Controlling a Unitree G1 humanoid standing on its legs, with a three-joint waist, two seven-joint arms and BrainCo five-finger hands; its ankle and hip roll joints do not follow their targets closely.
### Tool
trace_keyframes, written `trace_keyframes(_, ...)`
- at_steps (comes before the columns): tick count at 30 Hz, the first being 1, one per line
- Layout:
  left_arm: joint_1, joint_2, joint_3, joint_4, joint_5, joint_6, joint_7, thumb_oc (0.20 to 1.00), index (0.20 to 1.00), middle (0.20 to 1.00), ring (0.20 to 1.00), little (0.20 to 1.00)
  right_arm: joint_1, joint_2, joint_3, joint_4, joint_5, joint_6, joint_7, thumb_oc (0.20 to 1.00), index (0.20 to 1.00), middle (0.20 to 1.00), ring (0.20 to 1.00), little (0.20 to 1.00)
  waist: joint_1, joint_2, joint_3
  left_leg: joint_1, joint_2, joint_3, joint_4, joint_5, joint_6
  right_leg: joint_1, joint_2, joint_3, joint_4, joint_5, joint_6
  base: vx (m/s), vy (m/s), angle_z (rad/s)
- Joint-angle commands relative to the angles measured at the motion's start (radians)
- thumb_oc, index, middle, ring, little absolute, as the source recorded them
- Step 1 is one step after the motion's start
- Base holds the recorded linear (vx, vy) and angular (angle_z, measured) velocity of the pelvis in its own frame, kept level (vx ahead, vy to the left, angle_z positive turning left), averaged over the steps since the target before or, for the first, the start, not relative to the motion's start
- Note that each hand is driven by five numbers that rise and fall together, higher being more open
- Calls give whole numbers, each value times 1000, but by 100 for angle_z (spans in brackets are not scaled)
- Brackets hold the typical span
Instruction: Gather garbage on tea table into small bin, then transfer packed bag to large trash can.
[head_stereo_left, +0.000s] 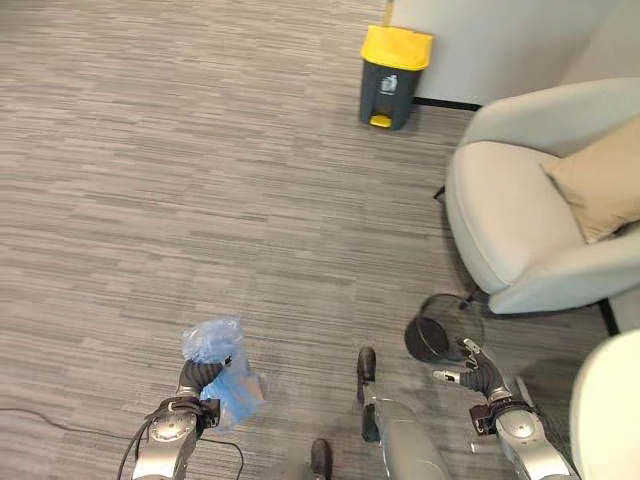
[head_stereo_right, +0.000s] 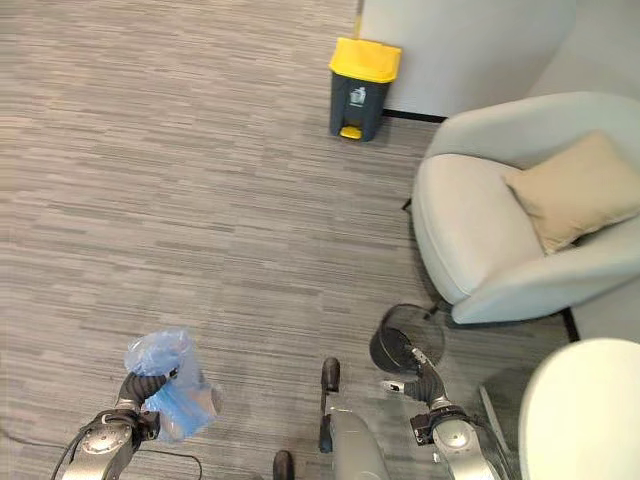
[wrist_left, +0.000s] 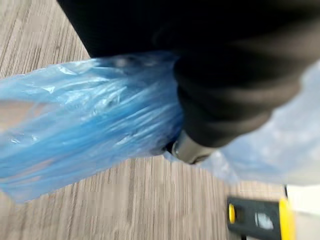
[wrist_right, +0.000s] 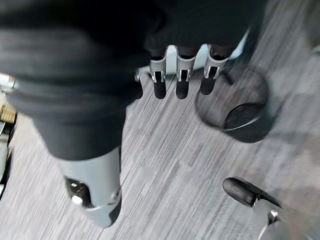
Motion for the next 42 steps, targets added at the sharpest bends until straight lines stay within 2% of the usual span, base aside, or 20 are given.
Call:
trace_keyframes(1,26,45,9,-84,19,-49,-7,200,200,200,200,200,6,-44,-32,-44,24,-47,-10,1000,1000,1000,1000,1000,-29,-18,-41,-45,103,73,179,-50,-98,103,-31,-17,12,-51,64,419,-290,87)
trace_keyframes(3,32,42,9,-85,17,-48,-9,200,200,200,200,200,11,-50,-35,-44,24,-48,-8,1000,1000,1000,1000,1000,-32,-14,-47,-60,125,84,231,-21,-117,132,-19,-26,0,-62,54,199,-172,41)
trace_keyframes(4,38,38,10,-86,10,-48,-13,200,200,200,200,200,11,-60,-41,-43,27,-49,-13,1000,1000,1000,1000,1000,-30,-20,-46,-108,152,104,351,53,-136,180,-7,-32,-20,-80,35,136,-148,10)
trace_keyframes(6,38,35,11,-81,6,-47,-12,200,200,200,200,200,8,-66,-43,-42,32,-51,-17,1000,1000,1000,1000,1000,-30,-21,-45,-137,167,113,418,77,-140,201,3,-33,-32,-88,21,198,-175,-9)
trace_keyframes(8,36,28,9,-71,-4,-45,-8,200,200,200,200,200,6,-70,-45,-42,35,-48,-22,1000,1000,1000,1000,1000,-23,-26,-42,-169,184,122,501,114,-132,231,19,-20,-34,-119,-2,258,-181,-30)
trace_keyframes(9,33,23,5,-72,-7,-43,-7,200,200,200,200,200,-1,-75,-41,-39,38,-45,-24,1000,1000,1000,1000,1000,-16,-36,-36,-220,177,130,506,91,-108,255,20,-2,-38,-134,-8,275,-134,-40)
trace_keyframes(11,27,27,-7,-71,1,-44,-12,200,200,200,200,200,-7,-82,-43,-40,40,-48,-26,1000,1000,1000,1000,1000,0,-50,-25,-294,167,153,445,20,-85,301,14,13,-59,-155,1,319,-63,-59)
trace_keyframes(13,25,30,-10,-73,5,-44,-12,200,200,200,200,200,-10,-85,-44,-38,39,-49,-28,1000,1000,1000,1000,1000,6,-59,-22,-331,150,153,413,14,-81,313,7,18,-66,-157,4,162,-7,-52)
trace_keyframes(14,24,32,-12,-78,7,-44,-14,200,200,200,200,200,-10,-85,-43,-36,41,-49,-28,1000,1000,1000,1000,1000,14,-63,-18,-368,139,148,386,28,-84,329,8,26,-72,-161,5,134,-2,-25)
trace_keyframes(17,19,37,-19,-86,9,-46,-13,200,200,200,200,200,-10,-75,-39,-24,44,-48,-34,1000,1000,1000,1000,1000,43,-51,-8,-459,120,124,256,162,-108,386,37,54,-83,-185,1,249,19,-24)
trace_keyframes(20,21,36,-17,-95,11,-46,-12,200,200,200,200,200,-8,-66,-34,-9,39,-45,-36,1000,1000,1000,1000,1000,65,-42,-5,-476,115,116,185,222,-117,430,59,87,-86,-203,-5,311,84,-48)
trace_keyframes(22,45,39,-9,-110,24,-46,-21,200,200,200,200,200,-1,-52,-27,-6,26,-47,-23,1000,1000,1000,1000,1000,71,-48,-25,-432,103,106,180,182,-98,466,47,114,-79,-232,12,447,193,-54)
trace_keyframes(27,61,39,4,-116,16,-44,-19,200,200,200,200,200,-20,-41,-16,-7,13,-37,-11,1000,1000,1000,1000,1000,90,-61,-45,-420,99,137,207,140,-68,467,8,151,-46,-235,33,253,148,-75)
trace_keyframes(28,60,46,9,-114,14,-42,-16,200,200,200,200,200,-33,-37,-9,-8,9,-35,-6,1000,1000,1000,1000,1000,97,-63,-49,-406,90,146,208,116,-47,457,-7,157,-9,-237,50,278,197,-71)
trace_keyframes(31,46,61,17,-111,15,-40,-6,200,200,200,200,200,-61,-33,1,-6,2,-36,-4,1000,1000,1000,1000,1000,98,-59,-40,-367,67,149,185,81,-11,365,-20,159,168,-186,91,265,176,-34)
trace_keyframes(32,42,66,20,-117,15,-38,0,200,200,200,200,200,-72,-29,8,-11,-2,-33,-3,1000,1000,1000,1000,1000,96,-51,-28,-328,67,157,163,65,-1,291,-31,133,231,-135,102,332,136,-23)
trace_keyframes(33,41,62,20,-119,8,-41,2,200,200,200,200,200,-80,-32,13,-11,-7,-30,-3,1000,1000,1000,1000,1000,89,-36,-16,-292,69,148,142,52,2,221,-30,102,236,-135,91,538,114,-12)
trace_keyframes(37,13,55,4,-89,-9,-46,7,200,200,200,200,200,-82,-49,16,-11,-1,-25,-6,1000,1000,1000,1000,1000,43,-22,19,-154,45,105,118,-18,-19,88,-59,8,45,-73,93,459,-58,7)
trace_keyframes(41,16,50,-2,-90,-1,-52,9,200,200,200,200,200,-60,-49,12,-12,-2,-28,-7,1000,1000,1000,1000,1000,23,-24,12,-79,56,64,118,-65,-47,73,-76,-7,22,-54,103,376,-194,64)
trace_keyframes(42,26,51,-1,-95,1,-48,0,200,200,200,200,200,-50,-47,6,-19,1,-27,-2,1000,1000,1000,1000,1000,22,-26,-1,-63,66,61,126,-65,-57,88,-73,-11,32,-52,92,393,-224,87)
